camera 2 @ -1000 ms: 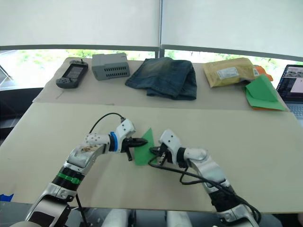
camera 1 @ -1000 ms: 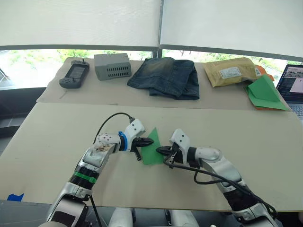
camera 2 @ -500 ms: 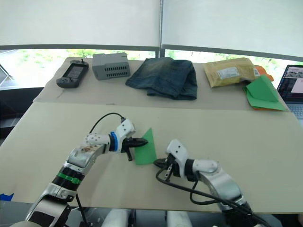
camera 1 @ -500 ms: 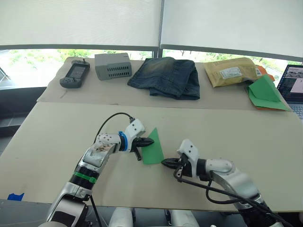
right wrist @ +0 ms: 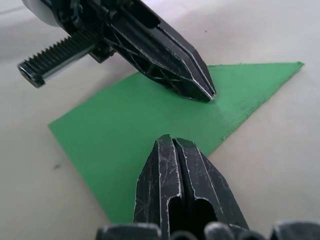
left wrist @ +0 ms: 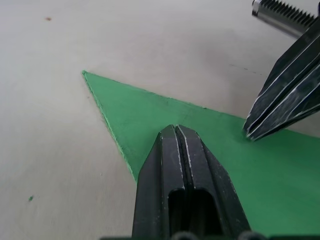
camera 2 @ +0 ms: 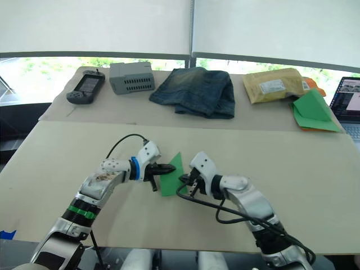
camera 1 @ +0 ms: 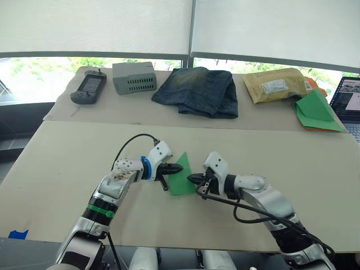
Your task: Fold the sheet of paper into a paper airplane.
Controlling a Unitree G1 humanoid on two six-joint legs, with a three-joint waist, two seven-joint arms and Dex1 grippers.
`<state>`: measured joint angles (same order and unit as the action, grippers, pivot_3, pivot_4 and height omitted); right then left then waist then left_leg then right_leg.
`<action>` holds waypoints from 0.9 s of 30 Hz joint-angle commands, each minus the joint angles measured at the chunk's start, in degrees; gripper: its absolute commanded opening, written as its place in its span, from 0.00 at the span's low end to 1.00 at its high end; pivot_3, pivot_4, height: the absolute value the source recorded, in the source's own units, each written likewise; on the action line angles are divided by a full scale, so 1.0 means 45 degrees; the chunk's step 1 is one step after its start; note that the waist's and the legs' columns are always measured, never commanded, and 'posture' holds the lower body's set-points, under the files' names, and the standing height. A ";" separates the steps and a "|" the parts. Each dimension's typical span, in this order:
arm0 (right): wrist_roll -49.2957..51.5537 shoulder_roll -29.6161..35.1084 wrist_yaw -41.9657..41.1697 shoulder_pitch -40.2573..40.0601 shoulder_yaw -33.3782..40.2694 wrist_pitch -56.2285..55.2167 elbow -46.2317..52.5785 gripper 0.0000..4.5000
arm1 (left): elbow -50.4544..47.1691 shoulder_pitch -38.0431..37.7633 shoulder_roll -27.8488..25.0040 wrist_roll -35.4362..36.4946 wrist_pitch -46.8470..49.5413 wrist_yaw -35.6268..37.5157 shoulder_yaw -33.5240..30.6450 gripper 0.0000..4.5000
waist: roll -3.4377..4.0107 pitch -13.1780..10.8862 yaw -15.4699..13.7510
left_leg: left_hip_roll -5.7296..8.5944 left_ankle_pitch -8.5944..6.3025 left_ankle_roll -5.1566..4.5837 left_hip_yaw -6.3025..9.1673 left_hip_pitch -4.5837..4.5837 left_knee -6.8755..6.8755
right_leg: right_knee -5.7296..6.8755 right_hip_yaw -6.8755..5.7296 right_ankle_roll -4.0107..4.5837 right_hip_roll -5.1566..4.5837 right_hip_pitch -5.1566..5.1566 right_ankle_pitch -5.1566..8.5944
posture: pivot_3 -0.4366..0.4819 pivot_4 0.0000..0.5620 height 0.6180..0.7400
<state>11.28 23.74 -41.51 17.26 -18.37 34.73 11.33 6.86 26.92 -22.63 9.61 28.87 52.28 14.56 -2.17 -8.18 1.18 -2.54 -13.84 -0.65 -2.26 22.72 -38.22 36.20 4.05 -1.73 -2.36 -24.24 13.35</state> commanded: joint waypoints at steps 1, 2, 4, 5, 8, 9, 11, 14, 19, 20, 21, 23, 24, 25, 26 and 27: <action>-0.0723 0.0041 0.0003 0.0262 -0.0613 -0.0570 -0.0506 0.01 | -0.0152 -0.0246 0.0001 -0.0083 0.0364 -0.0361 -0.0015 0.00 | 0.0000 0.0000 0.0015 | 0.0000 0.0000 0.0000 0.0000 0.0000 0.0000 | -0.0001 0.0000 0.0000 0.0000 0.0001 0.0000 | 0.48 0.27 0.95; -0.1116 0.0192 -0.0082 0.0327 -0.1014 -0.0687 -0.0765 0.01 | -0.0230 -0.0268 0.0016 -0.0064 0.0429 -0.0401 -0.0025 0.00 | 0.0001 0.0000 0.0024 | 0.0000 0.0000 0.0000 -0.0001 -0.0002 0.0000 | -0.0002 0.0002 0.0000 0.0000 0.0002 0.0000 | 0.48 0.27 0.95; -0.1324 0.0159 -0.0057 0.0328 -0.1236 -0.0696 -0.1077 0.01 | -0.0332 -0.0246 0.0081 0.0065 0.0605 -0.0521 -0.0170 0.00 | -0.0001 0.0002 0.0036 | 0.0000 0.0000 0.0000 -0.0002 -0.0011 0.0000 | 0.0000 0.0002 -0.0001 0.0000 0.0009 -0.0001 | 0.48 0.27 0.95; -0.1271 0.0066 -0.0044 0.0306 -0.1225 -0.0600 -0.1157 0.01 | -0.0337 -0.0163 0.0151 0.0165 0.0689 -0.0622 -0.0329 0.00 | -0.0004 0.0003 0.0032 | -0.0002 0.0000 0.0000 -0.0002 -0.0024 0.0000 | 0.0002 0.0001 -0.0001 0.0000 0.0020 -0.0001 | 0.48 0.27 0.95; -0.1269 0.0001 -0.0132 0.0242 -0.1350 -0.0442 -0.1286 0.01 | 0.0026 0.0286 0.0422 0.0306 0.0604 -0.1065 -0.0849 0.00 | -0.0004 0.0003 0.0049 | -0.0006 0.0001 0.0000 -0.0001 -0.0046 0.0000 | 0.0014 0.0000 0.0006 0.0003 0.0032 -0.0006 | 0.48 0.27 0.95; -0.1259 -0.0041 -0.0136 0.0229 -0.1366 -0.0395 -0.1295 0.01 | 0.0171 0.0389 0.0430 0.0232 0.0412 -0.1145 -0.0909 0.00 | -0.0004 0.0003 0.0046 | -0.0009 0.0001 0.0000 -0.0001 -0.0047 0.0000 | 0.0017 -0.0001 0.0009 0.0006 0.0031 -0.0008 | 0.48 0.27 0.95; -0.1289 -0.0086 -0.0144 0.0218 -0.1421 -0.0348 -0.1270 0.01 | 0.0770 0.0810 0.0577 0.0249 0.0183 -0.1412 -0.1162 0.00 | -0.0004 0.0003 0.0052 | -0.0009 0.0002 -0.0001 -0.0001 -0.0054 0.0000 | 0.0018 0.0000 0.0011 0.0010 0.0033 -0.0012 | 0.48 0.27 0.95; -0.1329 -0.0139 -0.0092 0.0168 -0.1407 -0.0265 -0.1250 0.01 | 0.1370 0.1366 0.0824 0.0431 -0.0075 -0.1275 -0.1233 0.00 | -0.0004 0.0003 0.0071 | -0.0012 0.0002 -0.0001 0.0001 -0.0052 0.0000 | 0.0016 0.0001 0.0013 0.0018 0.0032 -0.0013 | 0.48 0.27 0.95; -0.1366 -0.0247 0.0031 0.0070 -0.1400 -0.0212 -0.1182 0.01 | 0.2181 0.1847 0.1124 0.0351 -0.0783 -0.0806 -0.1031 0.00 | -0.0004 0.0003 0.0205 | -0.0011 0.0001 -0.0001 -0.0001 -0.0040 0.0000 | 0.0003 0.0004 0.0015 0.0020 0.0030 -0.0014 | 0.48 0.27 0.95; -0.1370 -0.0270 0.0058 0.0042 -0.1402 -0.0193 -0.1153 0.01 | 0.2335 0.1901 0.1164 0.0339 -0.0899 -0.0710 -0.1006 0.00 | -0.0004 0.0003 0.0235 | -0.0011 0.0001 -0.0001 0.0000 -0.0040 0.0001 | 0.0004 0.0005 0.0016 0.0020 0.0028 -0.0014 | 0.48 0.27 0.95; -0.1369 -0.0300 0.0093 0.0004 -0.1402 -0.0169 -0.1119 0.01 | 0.2534 0.1986 0.1200 0.0315 -0.1007 -0.0639 -0.0993 0.00 | -0.0004 0.0003 0.0256 | -0.0011 0.0001 -0.0001 0.0000 -0.0039 0.0001 | 0.0005 0.0005 0.0016 0.0021 0.0026 -0.0014 | 0.48 0.27 0.95; -0.1383 -0.0338 0.0140 -0.0057 -0.1382 -0.0159 -0.1095 0.01 | 0.3087 0.2249 0.1273 0.0190 -0.1302 -0.0564 -0.0956 0.00 | -0.0004 0.0003 0.0264 | -0.0012 0.0001 -0.0001 0.0002 -0.0038 0.0002 | 0.0007 0.0004 0.0016 0.0022 0.0025 -0.0013 | 0.48 0.27 0.95; -0.1389 -0.0361 0.0160 -0.0092 -0.1350 -0.0155 -0.1087 0.01 | 0.3502 0.2446 0.1338 0.0101 -0.1516 -0.0590 -0.0956 0.00 | -0.0005 0.0003 0.0262 | -0.0011 0.0001 -0.0001 0.0003 -0.0037 0.0002 | 0.0007 0.0003 0.0015 0.0023 0.0025 -0.0013 | 0.48 0.27 0.95; -0.1401 -0.0395 0.0190 -0.0126 -0.1315 -0.0152 -0.1076 0.01 | 0.3929 0.2645 0.1392 -0.0014 -0.1756 -0.0636 -0.0949 0.00 | -0.0005 0.0003 0.0260 | -0.0010 0.0001 -0.0001 0.0003 -0.0038 0.0002 | 0.0006 0.0004 0.0014 0.0023 0.0028 -0.0014 | 0.48 0.27 0.95; -0.1409 -0.0424 0.0216 -0.0157 -0.1267 -0.0135 -0.1064 0.01 | 0.4445 0.2907 0.1468 -0.0157 -0.2015 -0.0745 -0.0950 0.00 | -0.0005 0.0003 0.0255 | -0.0009 0.0001 -0.0001 0.0003 -0.0039 0.0001 | 0.0006 0.0004 0.0012 0.0022 0.0030 -0.0015 | 0.48 0.27 0.95; -0.1417 -0.0447 0.0234 -0.0173 -0.1242 -0.0112 -0.1047 0.01 | 0.4928 0.3156 0.1551 -0.0249 -0.2214 -0.0870 -0.1010 0.00 | -0.0006 0.0003 0.0246 | -0.0008 0.0001 -0.0001 0.0003 -0.0039 0.0001 | 0.0005 0.0004 0.0009 0.0022 0.0034 -0.0017 | 0.48 0.27 0.95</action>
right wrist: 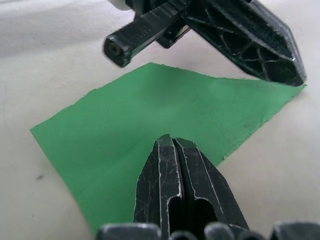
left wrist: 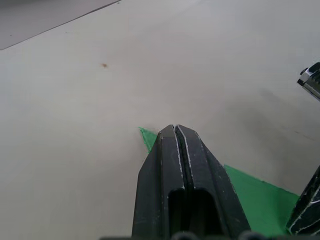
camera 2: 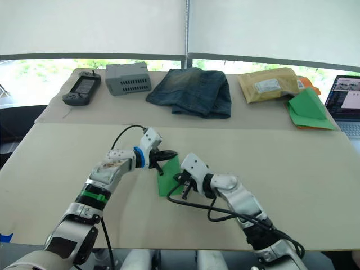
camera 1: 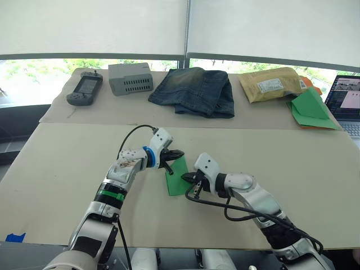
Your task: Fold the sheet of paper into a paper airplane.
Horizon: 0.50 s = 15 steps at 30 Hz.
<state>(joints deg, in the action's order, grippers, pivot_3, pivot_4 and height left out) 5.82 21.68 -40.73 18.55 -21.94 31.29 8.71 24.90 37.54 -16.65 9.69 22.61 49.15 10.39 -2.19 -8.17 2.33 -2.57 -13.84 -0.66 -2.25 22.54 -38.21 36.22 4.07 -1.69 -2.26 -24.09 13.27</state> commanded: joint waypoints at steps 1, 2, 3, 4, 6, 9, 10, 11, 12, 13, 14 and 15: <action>-0.0214 -0.0009 0.0076 -0.0472 -0.0441 0.0673 -0.0446 0.01 | 0.1265 0.0962 0.0282 -0.0336 -0.0982 -0.0233 -0.0142 0.00 | -0.0001 0.0000 -0.0005 | 0.0001 0.0000 0.0000 -0.0001 -0.0001 0.0000 | -0.0001 0.0000 -0.0002 0.0000 0.0002 -0.0001 | 0.48 0.27 0.95; -0.0199 -0.0024 0.0106 -0.0485 -0.0399 0.0719 -0.0392 0.01 | 0.1587 0.1130 0.0341 -0.0358 -0.1120 -0.0189 -0.0179 0.00 | -0.0001 0.0000 0.0021 | 0.0002 0.0000 0.0000 0.0000 0.0000 -0.0001 | -0.0001 0.0000 -0.0002 0.0000 -0.0001 -0.0001 | 0.48 0.27 0.95; -0.0195 -0.0031 0.0126 -0.0490 -0.0373 0.0749 -0.0354 0.01 | 0.1817 0.1233 0.0381 -0.0388 -0.1245 -0.0089 -0.0169 0.00 | -0.0001 0.0000 0.0030 | 0.0002 0.0000 0.0000 0.0000 0.0000 -0.0001 | -0.0001 0.0002 -0.0003 0.0000 -0.0004 -0.0002 | 0.48 0.27 0.95; -0.0194 -0.0039 0.0138 -0.0493 -0.0358 0.0774 -0.0329 0.01 | 0.1991 0.1265 0.0413 -0.0430 -0.1351 0.0057 -0.0103 0.00 | -0.0001 0.0000 0.0037 | 0.0001 0.0000 0.0000 -0.0001 0.0001 0.0000 | -0.0001 0.0002 -0.0002 0.0001 -0.0004 0.0000 | 0.48 0.27 0.95; -0.0213 -0.0058 0.0171 -0.0517 -0.0372 0.0803 -0.0270 0.01 | 0.2125 0.1118 0.0383 -0.0688 -0.1609 0.0114 0.0104 0.00 | 0.0000 0.0001 0.0052 | -0.0001 -0.0001 -0.0001 0.0001 0.0014 0.0002 | -0.0004 0.0001 -0.0001 0.0006 -0.0015 0.0000 | 0.48 0.27 0.95; -0.0202 -0.0023 0.0151 -0.0553 -0.0408 0.0872 -0.0100 0.01 | 0.1625 0.0466 0.0171 -0.0883 -0.1635 0.0308 0.0308 0.00 | -0.0001 0.0001 0.0056 | 0.0000 -0.0001 0.0000 0.0001 0.0020 0.0004 | -0.0006 0.0002 0.0000 0.0005 -0.0018 0.0000 | 0.48 0.27 0.95; -0.0190 -0.0004 0.0131 -0.0558 -0.0415 0.0896 -0.0047 0.01 | 0.1394 0.0244 0.0087 -0.0877 -0.1578 0.0431 0.0356 0.00 | 0.0000 0.0001 0.0054 | -0.0002 -0.0001 0.0000 0.0001 0.0020 0.0004 | -0.0006 0.0002 -0.0001 0.0005 -0.0017 0.0000 | 0.48 0.27 0.95; -0.0172 0.0016 0.0109 -0.0566 -0.0407 0.0917 -0.0005 0.01 | 0.1173 0.0024 0.0007 -0.0850 -0.1475 0.0514 0.0374 0.00 | 0.0001 0.0002 0.0051 | -0.0003 -0.0001 0.0000 0.0002 0.0019 0.0004 | -0.0007 0.0003 0.0000 0.0005 -0.0015 0.0000 | 0.48 0.27 0.95; -0.0164 0.0037 0.0092 -0.0571 -0.0397 0.0924 0.0013 0.01 | 0.0990 -0.0155 -0.0070 -0.0857 -0.1428 0.0573 0.0401 0.00 | 0.0001 0.0002 0.0043 | -0.0003 -0.0001 0.0000 0.0001 0.0019 0.0004 | -0.0007 0.0003 0.0000 0.0004 -0.0015 0.0000 | 0.48 0.27 0.95; -0.0160 0.0075 0.0064 -0.0584 -0.0388 0.0930 0.0025 0.01 | 0.0806 -0.0315 -0.0132 -0.0870 -0.1374 0.0624 0.0433 0.00 | 0.0001 0.0002 0.0028 | -0.0005 -0.0001 0.0000 0.0002 0.0018 0.0004 | -0.0007 0.0001 0.0001 0.0005 -0.0013 0.0000 | 0.48 0.27 0.95; -0.0166 0.0122 0.0027 -0.0589 -0.0390 0.0915 0.0012 0.01 | 0.0605 -0.0478 -0.0213 -0.0891 -0.1315 0.0701 0.0488 0.00 | 0.0000 0.0002 0.0017 | -0.0005 -0.0001 0.0000 0.0002 0.0018 0.0004 | -0.0007 0.0000 0.0000 0.0004 -0.0013 0.0001 | 0.48 0.27 0.95; -0.0162 0.0164 -0.0004 -0.0601 -0.0381 0.0902 0.0011 0.01 | 0.0415 -0.0609 -0.0278 -0.0905 -0.1255 0.0771 0.0539 0.00 | 0.0000 0.0002 0.0017 | -0.0004 -0.0001 0.0001 0.0002 0.0018 0.0004 | -0.0006 0.0000 0.0000 0.0003 -0.0010 0.0000 | 0.48 0.27 0.95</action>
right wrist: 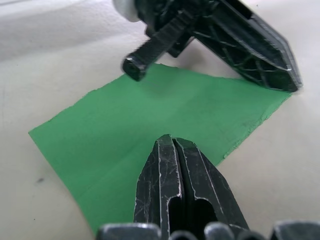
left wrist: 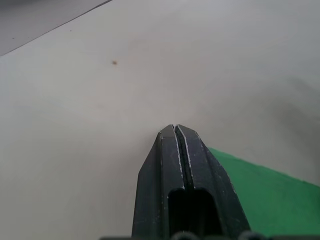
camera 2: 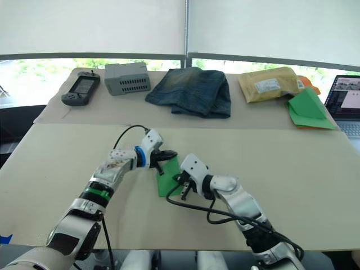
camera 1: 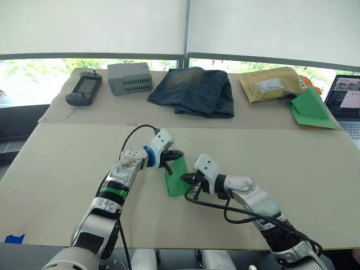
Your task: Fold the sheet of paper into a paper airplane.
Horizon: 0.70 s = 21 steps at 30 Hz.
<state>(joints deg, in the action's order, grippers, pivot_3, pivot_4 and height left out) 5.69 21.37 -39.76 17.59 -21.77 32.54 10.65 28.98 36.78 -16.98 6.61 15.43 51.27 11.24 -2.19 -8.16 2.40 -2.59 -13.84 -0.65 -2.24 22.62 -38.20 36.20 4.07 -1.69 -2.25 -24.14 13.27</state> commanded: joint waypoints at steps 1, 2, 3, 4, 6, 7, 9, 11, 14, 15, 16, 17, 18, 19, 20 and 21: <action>-0.0134 0.0283 -0.0259 -0.0380 -0.0420 0.0614 -0.0436 0.01 | -0.0745 -0.0620 -0.0308 -0.0207 0.0420 0.0379 0.0378 0.00 | 0.0001 0.0000 -0.0002 | 0.0000 0.0000 0.0000 -0.0001 -0.0003 0.0000 | -0.0001 0.0001 0.0000 -0.0001 0.0002 0.0000 | 0.48 0.27 0.95; -0.0132 0.0311 -0.0294 -0.0365 -0.0420 0.0599 -0.0468 0.01 | -0.1032 -0.0820 -0.0434 -0.0211 0.0494 0.0456 0.0414 0.00 | 0.0000 0.0001 -0.0005 | 0.0001 0.0000 0.0000 -0.0001 -0.0004 0.0000 | 0.0000 0.0002 0.0000 -0.0002 0.0003 0.0000 | 0.48 0.27 0.95; -0.0146 0.0306 -0.0316 -0.0310 -0.0439 0.0580 -0.0550 0.01 | -0.1472 -0.1126 -0.0640 -0.0202 0.0594 0.0646 0.0498 0.00 | 0.0003 0.0002 0.0006 | 0.0000 0.0000 0.0000 -0.0001 -0.0004 0.0000 | -0.0001 0.0002 0.0000 -0.0002 0.0003 0.0000 | 0.48 0.27 0.95; -0.0155 0.0303 -0.0331 -0.0273 -0.0452 0.0568 -0.0604 0.01 | -0.1812 -0.1348 -0.0787 -0.0194 0.0688 0.0771 0.0561 0.00 | 0.0004 0.0003 0.0015 | 0.0000 0.0000 0.0000 -0.0001 -0.0004 0.0000 | -0.0001 0.0002 0.0000 -0.0002 0.0002 0.0001 | 0.48 0.27 0.95; -0.0178 0.0245 -0.0364 -0.0165 -0.0491 0.0560 -0.0717 0.01 | -0.2595 -0.1890 -0.1204 -0.0237 0.0791 0.1028 0.0747 0.00 | 0.0004 0.0005 0.0020 | -0.0002 -0.0001 0.0000 -0.0001 -0.0007 0.0000 | 0.0000 0.0002 0.0004 -0.0002 0.0004 0.0003 | 0.48 0.27 0.95; -0.0181 0.0218 -0.0378 -0.0125 -0.0505 0.0558 -0.0753 0.01 | -0.2937 -0.2126 -0.1363 -0.0191 0.0897 0.1102 0.0767 0.00 | 0.0006 0.0006 0.0024 | -0.0005 -0.0001 0.0000 -0.0002 -0.0010 0.0001 | 0.0000 0.0002 0.0005 -0.0001 0.0002 0.0003 | 0.48 0.27 0.95; -0.0192 0.0182 -0.0409 -0.0083 -0.0531 0.0545 -0.0806 0.01 | -0.3482 -0.2488 -0.1599 -0.0105 0.1132 0.1164 0.0751 0.00 | 0.0005 0.0006 0.0010 | -0.0008 -0.0001 0.0000 -0.0004 -0.0025 0.0002 | 0.0002 0.0002 0.0007 -0.0001 0.0016 0.0003 | 0.48 0.27 0.95; -0.0197 0.0153 -0.0435 -0.0071 -0.0563 0.0511 -0.0858 0.01 | -0.4040 -0.2864 -0.1868 -0.0020 0.1427 0.1215 0.0695 0.00 | 0.0004 0.0007 0.0011 | -0.0010 0.0000 0.0000 -0.0004 -0.0042 0.0002 | 0.0004 0.0002 0.0006 -0.0001 0.0027 0.0003 | 0.48 0.27 0.95; -0.0197 0.0148 -0.0469 -0.0066 -0.0577 0.0458 -0.0924 0.01 | -0.4722 -0.3241 -0.2203 0.0152 0.1996 0.1181 0.0527 0.00 | 0.0006 0.0009 0.0013 | -0.0013 0.0000 0.0000 -0.0006 -0.0067 0.0002 | 0.0009 0.0002 0.0006 -0.0002 0.0043 0.0004 | 0.48 0.27 0.95; -0.0201 0.0148 -0.0478 -0.0061 -0.0581 0.0441 -0.0948 0.01 | -0.4890 -0.3311 -0.2272 0.0210 0.2169 0.1139 0.0460 0.00 | 0.0006 0.0010 0.0015 | -0.0016 0.0000 0.0000 -0.0007 -0.0068 0.0002 | 0.0010 0.0002 0.0007 -0.0001 0.0042 0.0005 | 0.48 0.27 0.95; -0.0198 0.0149 -0.0493 -0.0057 -0.0581 0.0433 -0.0964 0.01 | -0.5076 -0.3378 -0.2340 0.0274 0.2335 0.1115 0.0417 0.00 | 0.0007 0.0010 0.0016 | -0.0018 0.0000 0.0000 -0.0007 -0.0068 0.0002 | 0.0010 0.0001 0.0008 -0.0001 0.0041 0.0005 | 0.48 0.27 0.95; -0.0192 0.0148 -0.0512 -0.0051 -0.0586 0.0432 -0.0970 0.01 | -0.5255 -0.3439 -0.2401 0.0355 0.2481 0.1103 0.0395 0.00 | 0.0007 0.0010 0.0022 | -0.0018 0.0000 0.0000 -0.0007 -0.0068 0.0002 | 0.0010 0.0001 0.0008 0.0000 0.0040 0.0005 | 0.48 0.27 0.95; -0.0190 0.0147 -0.0525 -0.0048 -0.0590 0.0435 -0.0973 0.01 | -0.5466 -0.3511 -0.2459 0.0465 0.2656 0.1105 0.0371 0.00 | 0.0008 0.0010 0.0026 | -0.0019 0.0000 0.0000 -0.0008 -0.0066 0.0002 | 0.0010 0.0001 0.0010 0.0000 0.0038 0.0006 | 0.48 0.27 0.95; -0.0193 0.0151 -0.0537 -0.0046 -0.0591 0.0433 -0.0972 0.01 | -0.5705 -0.3587 -0.2496 0.0640 0.2900 0.1133 0.0323 0.00 | 0.0008 0.0011 0.0028 | -0.0020 0.0000 0.0000 -0.0010 -0.0066 0.0003 | 0.0009 0.0002 0.0011 0.0000 0.0038 0.0007 | 0.48 0.27 0.95; -0.0190 0.0170 -0.0566 -0.0058 -0.0588 0.0426 -0.0960 0.01 | -0.6023 -0.3673 -0.2577 0.0835 0.3146 0.1220 0.0284 0.00 | 0.0007 0.0011 0.0031 | -0.0021 -0.0001 0.0000 -0.0010 -0.0065 0.0004 | 0.0008 0.0002 0.0012 0.0000 0.0037 0.0007 | 0.48 0.27 0.95; -0.0190 0.0182 -0.0583 -0.0063 -0.0581 0.0423 -0.0956 0.01 | -0.6308 -0.3734 -0.2662 0.1027 0.3376 0.1334 0.0232 0.00 | 0.0008 0.0011 0.0032 | -0.0021 -0.0001 0.0000 -0.0010 -0.0063 0.0005 | 0.0008 0.0002 0.0012 0.0000 0.0035 0.0007 | 0.48 0.27 0.95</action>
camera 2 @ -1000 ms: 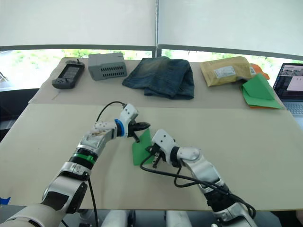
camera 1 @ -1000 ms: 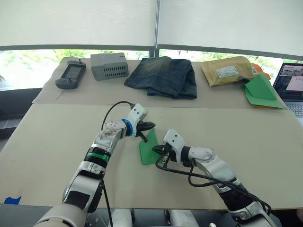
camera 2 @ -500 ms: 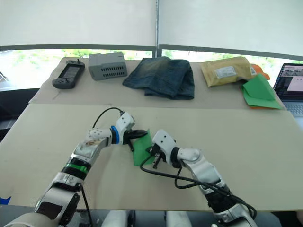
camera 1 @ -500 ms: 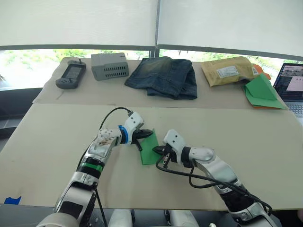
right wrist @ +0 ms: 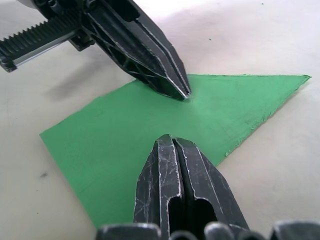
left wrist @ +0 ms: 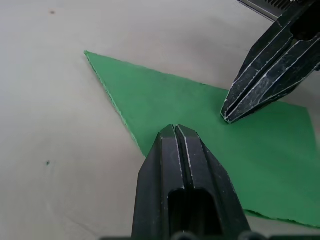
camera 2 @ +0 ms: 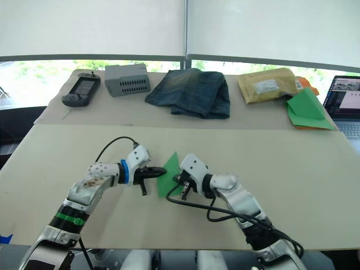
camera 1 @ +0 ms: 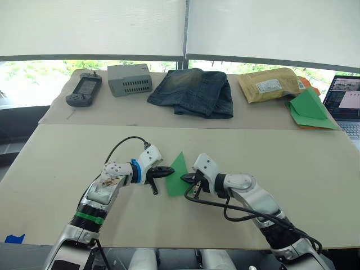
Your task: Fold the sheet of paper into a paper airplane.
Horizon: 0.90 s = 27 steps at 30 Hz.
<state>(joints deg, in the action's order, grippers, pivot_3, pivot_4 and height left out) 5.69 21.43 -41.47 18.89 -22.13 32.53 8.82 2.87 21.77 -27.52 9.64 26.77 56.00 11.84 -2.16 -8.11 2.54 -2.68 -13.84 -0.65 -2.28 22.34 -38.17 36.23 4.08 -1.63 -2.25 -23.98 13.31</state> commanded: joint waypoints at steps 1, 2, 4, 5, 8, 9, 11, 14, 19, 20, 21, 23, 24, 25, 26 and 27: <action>-0.0193 0.0181 -0.0216 -0.0356 -0.0491 0.0416 -0.0548 0.01 | -0.0753 -0.0421 -0.0401 0.0557 0.1069 0.0396 0.0019 0.00 | 0.0000 0.0000 0.0003 | 0.0000 0.0000 0.0000 -0.0001 0.0001 0.0001 | 0.0000 0.0001 0.0000 0.0000 -0.0002 0.0000 | 0.48 0.27 0.95; -0.0194 0.0202 -0.0229 -0.0366 -0.0484 0.0412 -0.0533 0.01 | -0.0995 -0.0391 -0.0493 0.0817 0.1286 0.0511 -0.0123 0.00 | 0.0000 -0.0001 -0.0001 | 0.0000 0.0000 0.0000 -0.0002 0.0003 0.0002 | 0.0000 0.0001 0.0000 0.0000 -0.0007 0.0000 | 0.48 0.27 0.95; -0.0201 0.0236 -0.0231 -0.0395 -0.0464 0.0406 -0.0493 0.01 | -0.1251 -0.0166 -0.0546 0.1289 0.1624 0.0509 -0.0513 0.00 | 0.0000 -0.0001 -0.0018 | -0.0002 0.0000 0.0000 -0.0001 0.0007 0.0003 | 0.0001 -0.0001 0.0002 0.0000 -0.0012 0.0001 | 0.48 0.27 0.95; -0.0206 0.0253 -0.0228 -0.0404 -0.0462 0.0412 -0.0472 0.01 | -0.1263 0.0026 -0.0513 0.1516 0.1777 0.0442 -0.0722 0.00 | 0.0000 -0.0002 -0.0020 | -0.0002 0.0000 0.0000 -0.0001 0.0009 0.0003 | 0.0002 -0.0001 0.0002 0.0000 -0.0014 0.0001 | 0.48 0.27 0.95; -0.0219 0.0309 -0.0224 -0.0435 -0.0442 0.0365 -0.0393 0.01 | -0.0915 0.0605 -0.0286 0.1838 0.1836 0.0184 -0.1103 0.00 | -0.0007 -0.0006 -0.0026 | 0.0000 0.0000 0.0000 0.0001 0.0017 0.0003 | 0.0000 -0.0002 0.0001 0.0000 -0.0018 0.0001 | 0.48 0.27 0.95; -0.0223 0.0343 -0.0235 -0.0445 -0.0436 0.0342 -0.0364 0.01 | -0.0737 0.0794 -0.0185 0.1876 0.1798 0.0116 -0.1147 0.00 | -0.0008 -0.0006 -0.0036 | 0.0000 0.0000 0.0000 0.0001 0.0017 0.0003 | 0.0000 -0.0004 0.0001 0.0000 -0.0017 0.0001 | 0.48 0.27 0.95; -0.0207 0.0371 -0.0224 -0.0462 -0.0373 0.0204 -0.0279 0.01 | -0.0338 0.1122 -0.0026 0.1762 0.1582 0.0006 -0.1080 0.00 | -0.0007 -0.0006 -0.0042 | 0.0004 0.0001 0.0000 0.0001 0.0018 0.0003 | -0.0001 -0.0003 0.0001 0.0000 -0.0017 0.0000 | 0.48 0.27 0.95; -0.0040 0.0452 -0.0230 -0.0450 -0.0161 0.0428 0.0123 0.01 | -0.0033 0.1440 0.0132 0.1576 0.1491 -0.0041 -0.0768 0.00 | -0.0007 -0.0006 -0.0038 | 0.0010 0.0000 0.0000 0.0000 0.0027 0.0003 | -0.0007 0.0000 0.0000 -0.0001 -0.0018 0.0002 | 0.48 0.27 0.95; 0.0073 0.0607 -0.0118 -0.0428 0.0228 0.0598 0.0800 0.01 | 0.0470 0.1848 0.0290 0.1374 0.1163 0.0019 -0.0333 0.00 | -0.0009 -0.0011 -0.0080 | 0.0015 -0.0001 0.0000 0.0007 0.0091 0.0004 | -0.0014 -0.0003 0.0023 -0.0003 -0.0066 -0.0011 | 0.48 0.27 0.95; 0.0144 0.0653 -0.0087 -0.0447 0.0360 0.0667 0.1073 0.01 | 0.0620 0.1973 0.0308 0.1332 0.1077 0.0047 -0.0299 0.00 | -0.0011 -0.0012 -0.0112 | 0.0017 0.0000 0.0000 0.0009 0.0102 0.0003 | -0.0016 -0.0008 0.0023 -0.0003 -0.0072 -0.0012 | 0.48 0.27 0.95; 0.0313 0.0656 -0.0077 -0.0472 0.0550 0.0786 0.1387 0.01 | 0.0766 0.2090 0.0292 0.1274 0.0949 0.0104 -0.0267 0.00 | -0.0010 -0.0014 -0.0162 | 0.0019 0.0000 0.0000 0.0013 0.0107 0.0003 | -0.0019 -0.0012 0.0022 -0.0004 -0.0073 -0.0011 | 0.48 0.27 0.95; 0.0693 0.0674 -0.0031 -0.0537 0.1021 0.1144 0.2229 0.01 | 0.1012 0.2306 0.0169 0.1160 0.0703 0.0231 -0.0217 0.00 | -0.0013 -0.0021 -0.0224 | 0.0024 0.0000 0.0000 0.0013 0.0111 0.0003 | -0.0024 -0.0013 0.0021 -0.0009 -0.0075 -0.0011 | 0.48 0.27 0.95; 0.0822 0.0723 -0.0025 -0.0569 0.1178 0.1265 0.2564 0.01 | 0.1102 0.2382 0.0113 0.1155 0.0641 0.0293 -0.0224 0.00 | -0.0012 -0.0026 -0.0253 | 0.0026 0.0000 0.0000 0.0013 0.0122 0.0003 | -0.0027 -0.0013 0.0020 -0.0010 -0.0083 -0.0012 | 0.48 0.27 0.95; 0.0957 0.0918 -0.0114 -0.0640 0.1321 0.1339 0.3037 0.01 | 0.1190 0.2479 0.0032 0.1236 0.0674 0.0428 -0.0282 0.00 | -0.0011 -0.0027 -0.0285 | 0.0027 0.0000 0.0000 0.0013 0.0132 0.0002 | -0.0029 -0.0012 0.0019 -0.0011 -0.0091 -0.0013 | 0.48 0.27 0.95; 0.1090 0.1193 -0.0193 -0.0749 0.1580 0.1404 0.3583 0.01 | 0.1354 0.2647 -0.0096 0.1313 0.0755 0.0558 -0.0387 0.00 | -0.0009 -0.0030 -0.0308 | 0.0028 0.0000 0.0000 0.0012 0.0136 0.0003 | -0.0030 -0.0013 0.0021 -0.0012 -0.0095 -0.0014 | 0.48 0.27 0.95; 0.1151 0.1538 -0.0346 -0.0832 0.1800 0.1282 0.4067 0.01 | 0.1575 0.2833 -0.0204 0.1358 0.0833 0.0630 -0.0503 0.00 | -0.0009 -0.0036 -0.0337 | 0.0028 0.0000 -0.0001 0.0012 0.0146 0.0003 | -0.0031 -0.0012 0.0021 -0.0012 -0.0104 -0.0014 | 0.48 0.27 0.95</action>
<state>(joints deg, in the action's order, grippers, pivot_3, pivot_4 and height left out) 9.48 26.94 -42.20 14.89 -17.00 38.68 22.03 9.86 32.66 -27.23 15.43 30.95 57.89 11.04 -2.20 -8.27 1.03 -2.55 -13.85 -0.66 -2.22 23.07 -38.16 36.10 4.01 -1.54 -2.30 -24.51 13.25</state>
